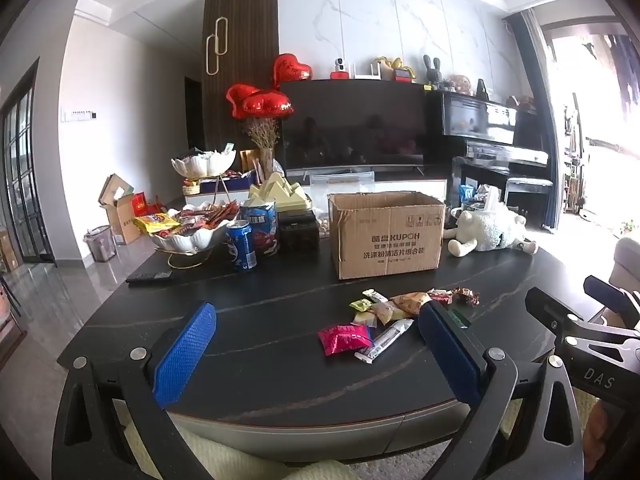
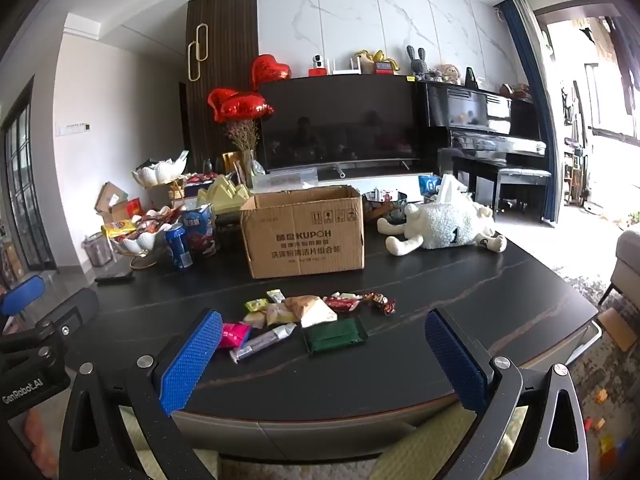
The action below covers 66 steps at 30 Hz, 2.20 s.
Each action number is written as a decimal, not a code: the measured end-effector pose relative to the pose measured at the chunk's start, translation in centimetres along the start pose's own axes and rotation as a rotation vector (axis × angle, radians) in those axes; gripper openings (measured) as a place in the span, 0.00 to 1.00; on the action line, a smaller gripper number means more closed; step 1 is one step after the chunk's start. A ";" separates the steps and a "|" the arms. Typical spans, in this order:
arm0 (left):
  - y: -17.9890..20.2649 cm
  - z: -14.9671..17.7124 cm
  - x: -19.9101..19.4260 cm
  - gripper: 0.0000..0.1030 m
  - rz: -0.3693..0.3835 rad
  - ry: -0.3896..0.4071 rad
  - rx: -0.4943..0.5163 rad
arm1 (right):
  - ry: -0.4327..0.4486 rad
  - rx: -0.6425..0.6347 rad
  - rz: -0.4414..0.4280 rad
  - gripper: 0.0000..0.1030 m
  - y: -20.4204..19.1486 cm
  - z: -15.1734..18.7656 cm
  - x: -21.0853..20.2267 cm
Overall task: Organize snacks
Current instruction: 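Move both tools toward the snacks in front of the box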
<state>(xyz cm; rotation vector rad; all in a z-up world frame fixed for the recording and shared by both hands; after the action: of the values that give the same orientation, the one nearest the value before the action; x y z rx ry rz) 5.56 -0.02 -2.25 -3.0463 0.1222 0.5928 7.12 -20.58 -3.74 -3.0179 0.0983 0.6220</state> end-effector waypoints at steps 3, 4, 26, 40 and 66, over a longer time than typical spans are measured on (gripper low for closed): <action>0.1 0.1 0.0 1.00 0.000 -0.001 -0.001 | 0.001 0.000 0.000 0.99 0.0 0.1 0.0; 0.1 0.1 0.0 1.00 -0.001 0.000 -0.001 | 0.000 0.000 -0.001 0.99 0.0 0.1 0.0; 0.1 0.1 0.1 1.00 0.002 -0.003 -0.003 | -0.003 0.002 -0.004 0.99 -0.4 0.2 0.0; 0.1 1.9 2.4 1.00 0.045 -0.100 -0.050 | -0.078 -0.009 -0.062 0.99 -1.7 1.9 2.5; 0.2 4.4 16.1 0.96 0.028 -0.367 -0.021 | -0.366 -0.126 -0.177 0.96 -3.6 2.9 17.2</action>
<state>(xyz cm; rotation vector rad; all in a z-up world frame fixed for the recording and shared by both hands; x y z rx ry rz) 18.75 -1.12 -12.42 -2.8961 0.1465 1.1452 22.04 -17.61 -13.09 -2.9207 -0.2292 1.1831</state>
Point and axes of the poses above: each gripper's, at about its wrist camera, not at the fingertips, and x roughly the way its jaws point, y to its right, z to its underside, the point moved 6 cm from there along x, roughly the way its jaws point, and after that the axes turned 4 degrees about z, right-handed, at the moved point
